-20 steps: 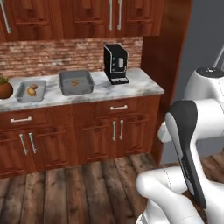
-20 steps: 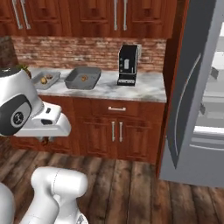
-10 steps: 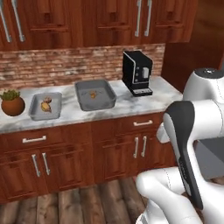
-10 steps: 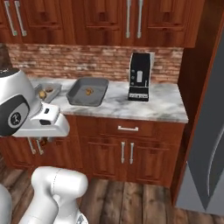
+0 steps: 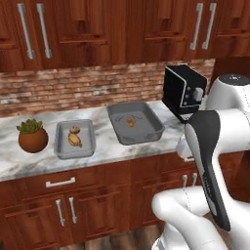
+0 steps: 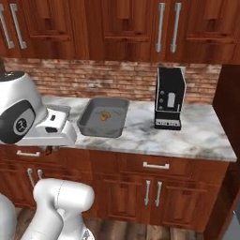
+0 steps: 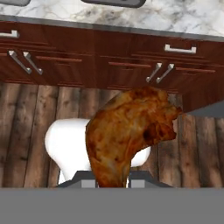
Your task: Place one mushroom and one chicken drumstick in each tupperware on the nearby counter, to pack two identical lunches.
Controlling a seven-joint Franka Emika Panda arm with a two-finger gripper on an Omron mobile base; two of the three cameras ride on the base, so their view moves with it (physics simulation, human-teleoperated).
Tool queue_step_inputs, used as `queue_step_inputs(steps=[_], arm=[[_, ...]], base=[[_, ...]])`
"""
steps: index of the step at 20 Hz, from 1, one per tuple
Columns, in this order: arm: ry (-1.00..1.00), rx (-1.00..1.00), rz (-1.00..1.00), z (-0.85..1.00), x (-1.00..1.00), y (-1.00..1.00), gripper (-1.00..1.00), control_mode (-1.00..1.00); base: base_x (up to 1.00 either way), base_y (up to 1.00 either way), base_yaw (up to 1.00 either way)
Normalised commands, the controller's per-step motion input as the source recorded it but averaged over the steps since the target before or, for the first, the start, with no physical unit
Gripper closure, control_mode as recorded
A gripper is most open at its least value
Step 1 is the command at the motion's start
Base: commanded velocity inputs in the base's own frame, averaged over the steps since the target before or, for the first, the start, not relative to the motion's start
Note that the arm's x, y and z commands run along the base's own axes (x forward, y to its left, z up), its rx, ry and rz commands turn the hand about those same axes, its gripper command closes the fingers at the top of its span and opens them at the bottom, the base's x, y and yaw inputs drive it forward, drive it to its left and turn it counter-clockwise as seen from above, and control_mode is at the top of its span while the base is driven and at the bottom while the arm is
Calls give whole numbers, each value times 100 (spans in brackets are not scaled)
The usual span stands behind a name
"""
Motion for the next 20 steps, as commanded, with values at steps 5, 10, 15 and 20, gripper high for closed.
queue_step_inputs(steps=[5, 10, 15, 20], arm=[[0, 0, 0, 0, 0, 0, 100, 100], [0, 0, 0, 0, 0, 0, 100, 100], [0, 0, 0, 0, 0, 0, 100, 100], [2, 0, -3, -23, 28, -1, 100, -100]], base=[[56, 65, -3], [71, 9, -5], [56, 0, -4], [17, 0, -2]])
